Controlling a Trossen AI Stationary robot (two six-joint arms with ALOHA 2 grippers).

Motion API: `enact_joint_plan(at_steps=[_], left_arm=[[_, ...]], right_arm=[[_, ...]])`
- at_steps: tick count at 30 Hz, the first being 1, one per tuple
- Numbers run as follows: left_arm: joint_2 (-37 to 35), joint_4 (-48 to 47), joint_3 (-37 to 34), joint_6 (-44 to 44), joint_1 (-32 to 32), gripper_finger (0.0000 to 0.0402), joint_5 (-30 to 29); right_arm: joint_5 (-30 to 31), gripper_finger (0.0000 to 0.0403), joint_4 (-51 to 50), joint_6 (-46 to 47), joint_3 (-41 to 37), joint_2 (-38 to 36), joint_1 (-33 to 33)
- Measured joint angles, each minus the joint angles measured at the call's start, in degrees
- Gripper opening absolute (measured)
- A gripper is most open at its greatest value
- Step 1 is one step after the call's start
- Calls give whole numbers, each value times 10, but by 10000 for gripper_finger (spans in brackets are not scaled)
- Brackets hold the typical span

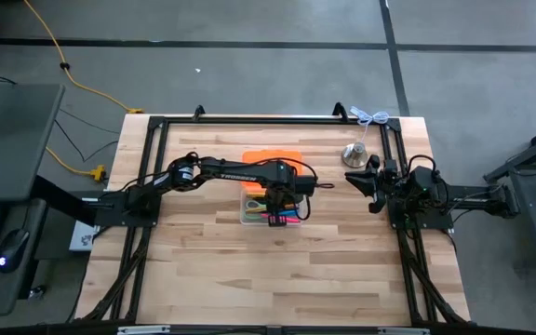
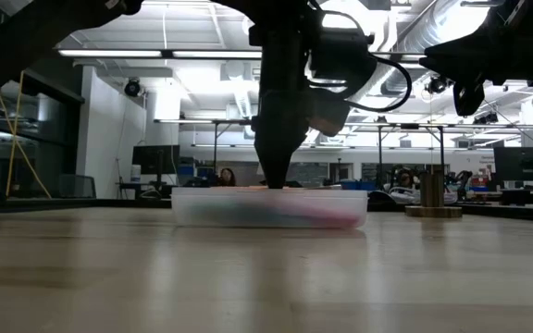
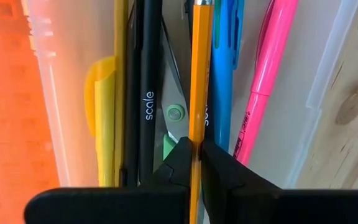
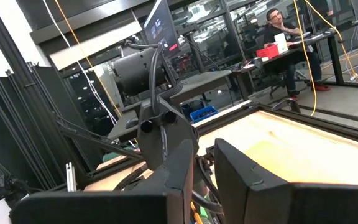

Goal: Pick & place school supplies into a supply box
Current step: Put the orange pencil into the orange supply box, then return to Home Position

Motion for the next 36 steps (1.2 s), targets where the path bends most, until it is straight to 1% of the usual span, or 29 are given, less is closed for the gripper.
enact_joint_plan(at_steps=[5, 15, 21, 26, 34, 36], left_arm=[[0, 0, 0, 0, 0, 59, 1], [0, 0, 0, -11, 0, 140, 0], [-1, -8, 6, -14, 0, 169, 0], [-1, -26, 48, -23, 0, 179, -2], [-1, -90, 146, -24, 1, 173, -59], [-11, -92, 144, -24, 1, 173, -68]], right_arm=[[0, 44, 0, 0, 0, 0, 0], [-2, 44, 0, 0, 0, 0, 0], [-2, 47, 0, 0, 0, 0, 0], [-2, 47, 1, -1, 0, 0, 0], [-2, 47, 12, -2, 0, 0, 0], [-2, 48, 18, -2, 0, 0, 0]])
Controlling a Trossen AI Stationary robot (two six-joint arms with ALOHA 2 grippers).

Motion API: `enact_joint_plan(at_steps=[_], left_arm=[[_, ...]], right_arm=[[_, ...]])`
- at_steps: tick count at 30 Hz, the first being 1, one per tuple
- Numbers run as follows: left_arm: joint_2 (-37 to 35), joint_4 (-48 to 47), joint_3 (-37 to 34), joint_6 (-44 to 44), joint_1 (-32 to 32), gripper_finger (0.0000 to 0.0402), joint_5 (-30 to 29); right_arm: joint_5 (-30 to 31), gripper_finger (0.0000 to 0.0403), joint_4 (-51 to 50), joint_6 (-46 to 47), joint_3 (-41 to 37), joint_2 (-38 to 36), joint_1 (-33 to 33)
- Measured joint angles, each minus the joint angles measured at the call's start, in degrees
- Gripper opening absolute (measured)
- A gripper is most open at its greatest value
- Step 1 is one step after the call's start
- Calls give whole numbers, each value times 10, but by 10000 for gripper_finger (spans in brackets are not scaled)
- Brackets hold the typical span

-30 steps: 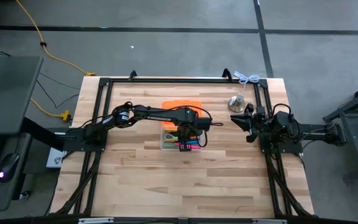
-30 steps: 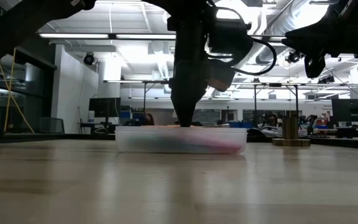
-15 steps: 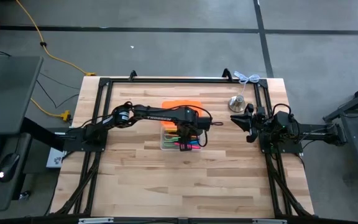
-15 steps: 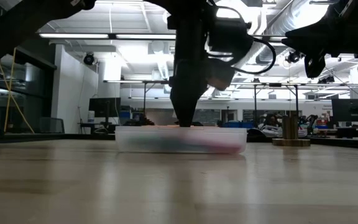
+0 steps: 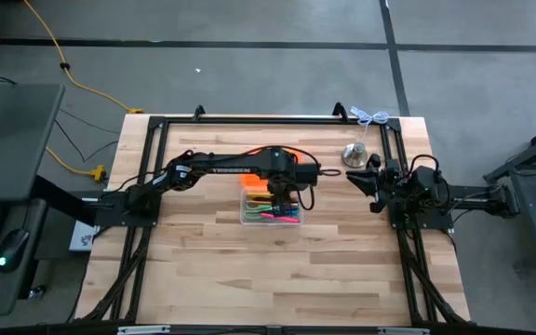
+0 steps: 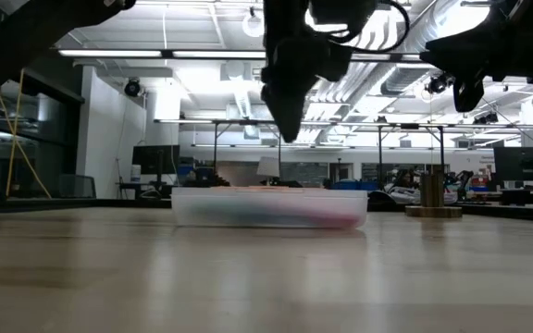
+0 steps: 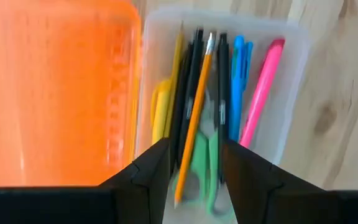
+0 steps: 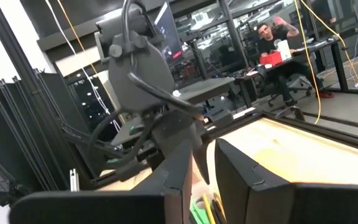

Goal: Pick & place school supplies into a supply box
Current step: Return to Home Position

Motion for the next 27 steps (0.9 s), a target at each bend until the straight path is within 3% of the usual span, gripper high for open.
enact_joint_plan(at_steps=[8, 27], left_arm=[[-29, -75, -3, -44, 7, 172, -53], [-207, -73, -3, -76, 30, 172, -100]], right_arm=[[0, 44, 4, 0, 0, -1, 0], [1, 43, 18, 26, 0, -8, 0]])
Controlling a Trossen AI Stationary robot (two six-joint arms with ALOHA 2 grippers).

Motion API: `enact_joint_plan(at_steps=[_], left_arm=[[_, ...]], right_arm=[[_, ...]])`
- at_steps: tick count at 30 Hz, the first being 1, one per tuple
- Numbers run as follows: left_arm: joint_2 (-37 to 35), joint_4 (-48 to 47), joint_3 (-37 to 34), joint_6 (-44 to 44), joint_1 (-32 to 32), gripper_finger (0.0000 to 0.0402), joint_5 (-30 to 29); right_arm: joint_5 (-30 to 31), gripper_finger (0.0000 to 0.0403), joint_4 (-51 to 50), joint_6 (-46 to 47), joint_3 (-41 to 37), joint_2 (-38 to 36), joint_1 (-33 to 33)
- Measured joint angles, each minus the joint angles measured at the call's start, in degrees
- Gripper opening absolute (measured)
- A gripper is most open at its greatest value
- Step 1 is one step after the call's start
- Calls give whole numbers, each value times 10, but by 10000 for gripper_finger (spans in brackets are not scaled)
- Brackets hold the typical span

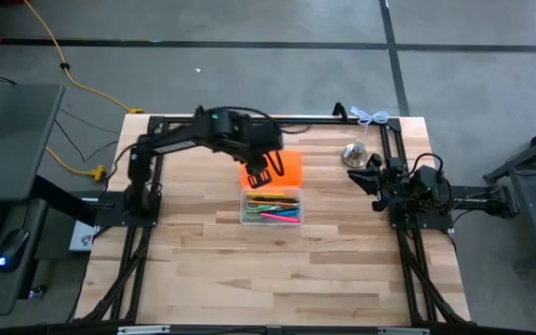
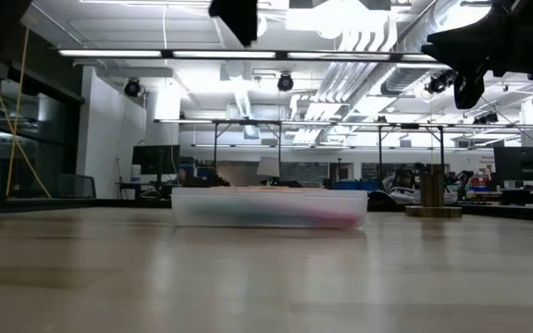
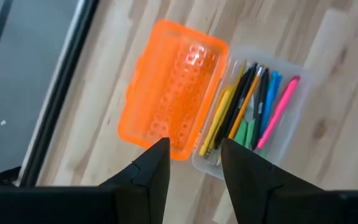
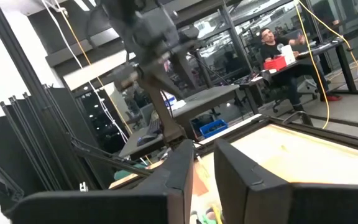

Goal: Pick & place school supplies into a supply box
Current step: Return to Home Position

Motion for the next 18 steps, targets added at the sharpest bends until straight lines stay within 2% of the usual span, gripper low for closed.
enact_joint_plan(at_steps=[18], left_arm=[[-151, 0, 0, 1, -4, 172, 2]], right_arm=[[-7, 52, 2, 11, 0, 0, 0]])
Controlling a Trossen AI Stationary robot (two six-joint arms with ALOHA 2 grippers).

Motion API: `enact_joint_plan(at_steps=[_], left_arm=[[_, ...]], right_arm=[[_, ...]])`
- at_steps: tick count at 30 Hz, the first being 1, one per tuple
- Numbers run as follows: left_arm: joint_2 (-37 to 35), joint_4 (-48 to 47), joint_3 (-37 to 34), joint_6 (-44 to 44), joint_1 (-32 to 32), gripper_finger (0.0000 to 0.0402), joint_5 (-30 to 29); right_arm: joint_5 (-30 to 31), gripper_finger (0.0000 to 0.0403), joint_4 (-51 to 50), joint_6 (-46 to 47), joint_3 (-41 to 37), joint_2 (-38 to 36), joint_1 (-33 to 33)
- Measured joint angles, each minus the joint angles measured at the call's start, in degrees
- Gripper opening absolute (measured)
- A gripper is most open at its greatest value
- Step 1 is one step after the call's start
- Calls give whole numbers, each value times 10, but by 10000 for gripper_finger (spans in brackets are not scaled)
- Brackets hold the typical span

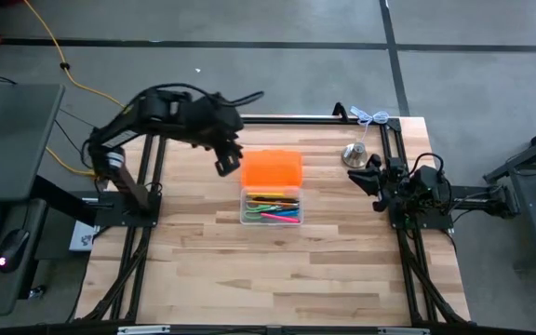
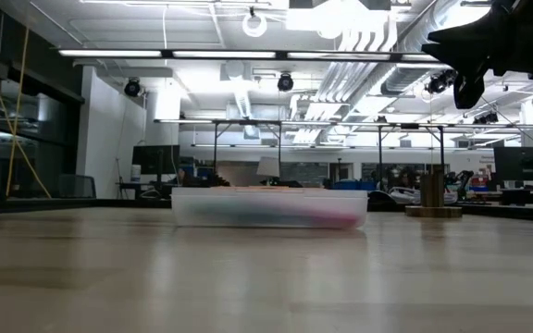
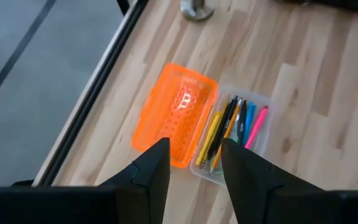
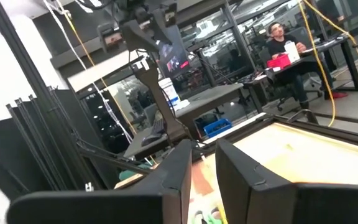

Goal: Pick & place school supplies into a supply box
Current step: Return to Home Position

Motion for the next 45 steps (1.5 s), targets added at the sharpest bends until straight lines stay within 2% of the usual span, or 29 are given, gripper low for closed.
enact_joint_plan(at_steps=[9, 14, 19, 31, 37, 45], left_arm=[[-67, 0, 0, -1, -55, 172, -1], [-87, 0, 0, -15, -94, 172, -23], [-112, 0, -29, -32, -128, 172, -26], [-164, 15, -211, -105, -181, 172, -51], [-217, 117, -336, -108, -207, 172, -55], [-323, 272, -541, -154, -234, 172, -35]], right_arm=[[-9, 47, 0, 1, 0, 0, 0], [-9, 49, 0, 1, 0, 0, 0], [-9, 52, 0, 0, 0, 0, 0], [3, 48, 0, 0, 0, 0, 0], [9, 52, 0, -2, 0, 0, 0], [10, 47, 1, -5, 0, 0, 0]])
